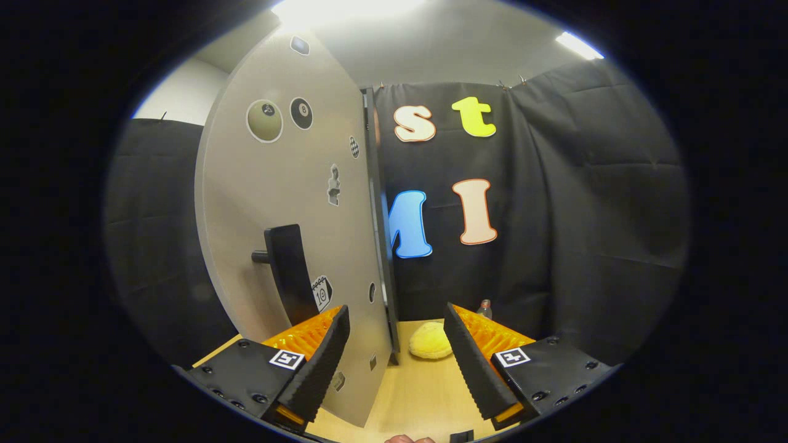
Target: Open the shoe cabinet door, grab the shoes and put them into the shoe cabinet, then close the shoe cabinet door.
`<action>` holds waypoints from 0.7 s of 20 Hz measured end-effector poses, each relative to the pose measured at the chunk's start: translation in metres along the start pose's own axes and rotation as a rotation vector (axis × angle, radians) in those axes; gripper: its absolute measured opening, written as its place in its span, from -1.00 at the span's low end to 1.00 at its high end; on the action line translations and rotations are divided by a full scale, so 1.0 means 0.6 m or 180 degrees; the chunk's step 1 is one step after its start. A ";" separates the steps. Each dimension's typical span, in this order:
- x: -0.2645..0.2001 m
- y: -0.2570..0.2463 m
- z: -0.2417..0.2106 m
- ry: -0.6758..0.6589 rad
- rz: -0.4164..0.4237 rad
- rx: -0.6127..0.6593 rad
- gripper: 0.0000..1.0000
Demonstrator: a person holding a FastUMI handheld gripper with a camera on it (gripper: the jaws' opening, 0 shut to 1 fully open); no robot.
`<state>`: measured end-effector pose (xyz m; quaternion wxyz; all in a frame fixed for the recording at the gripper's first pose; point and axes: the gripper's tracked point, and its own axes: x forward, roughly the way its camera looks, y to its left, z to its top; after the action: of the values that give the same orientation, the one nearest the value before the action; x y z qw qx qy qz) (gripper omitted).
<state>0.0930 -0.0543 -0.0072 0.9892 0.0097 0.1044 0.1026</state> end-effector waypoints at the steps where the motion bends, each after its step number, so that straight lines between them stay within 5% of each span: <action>1: 0.000 0.018 -0.001 -0.0004 -0.0004 0.0005 0.93; 14: 0.052 0.234 -0.010 -0.0062 0.0145 -0.0239 0.95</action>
<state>0.0935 0.0894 -0.0139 0.9872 -0.0240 0.0905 0.1289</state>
